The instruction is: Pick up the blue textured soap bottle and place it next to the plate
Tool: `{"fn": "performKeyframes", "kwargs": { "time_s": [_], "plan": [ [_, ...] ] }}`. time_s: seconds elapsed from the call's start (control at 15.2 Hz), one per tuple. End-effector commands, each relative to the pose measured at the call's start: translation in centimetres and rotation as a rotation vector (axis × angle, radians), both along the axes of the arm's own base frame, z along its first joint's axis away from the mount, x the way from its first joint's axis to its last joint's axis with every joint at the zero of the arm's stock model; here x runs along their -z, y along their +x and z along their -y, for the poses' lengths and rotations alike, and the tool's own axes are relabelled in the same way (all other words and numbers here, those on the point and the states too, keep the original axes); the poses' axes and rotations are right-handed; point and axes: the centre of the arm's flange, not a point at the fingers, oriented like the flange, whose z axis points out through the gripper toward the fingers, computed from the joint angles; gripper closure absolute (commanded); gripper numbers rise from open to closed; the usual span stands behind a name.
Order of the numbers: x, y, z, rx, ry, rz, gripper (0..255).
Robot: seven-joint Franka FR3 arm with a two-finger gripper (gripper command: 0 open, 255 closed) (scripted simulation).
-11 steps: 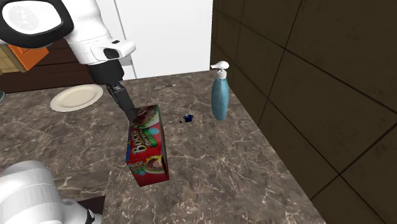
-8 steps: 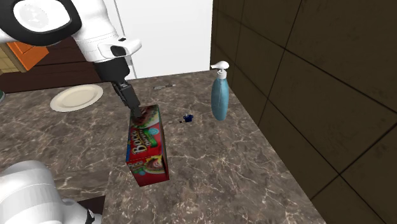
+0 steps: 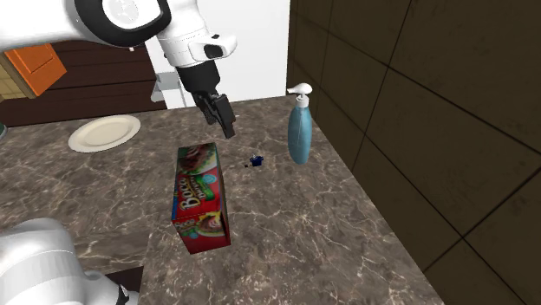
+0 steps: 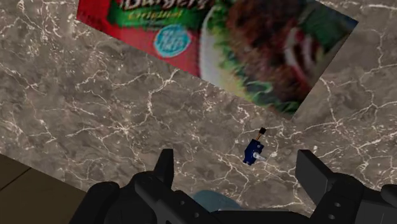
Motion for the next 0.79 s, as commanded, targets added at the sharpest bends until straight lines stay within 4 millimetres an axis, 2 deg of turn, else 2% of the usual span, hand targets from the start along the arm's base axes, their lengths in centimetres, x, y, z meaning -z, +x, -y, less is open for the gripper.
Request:
{"fn": "performKeyframes", "kwargs": {
  "time_s": [0.0,0.73],
  "plan": [
    [-0.2,2.4,0.8,-0.001,0.006,0.017,0],
    [-3.2,15.0,3.5,-0.009,0.038,0.105,0]
  ]
}}
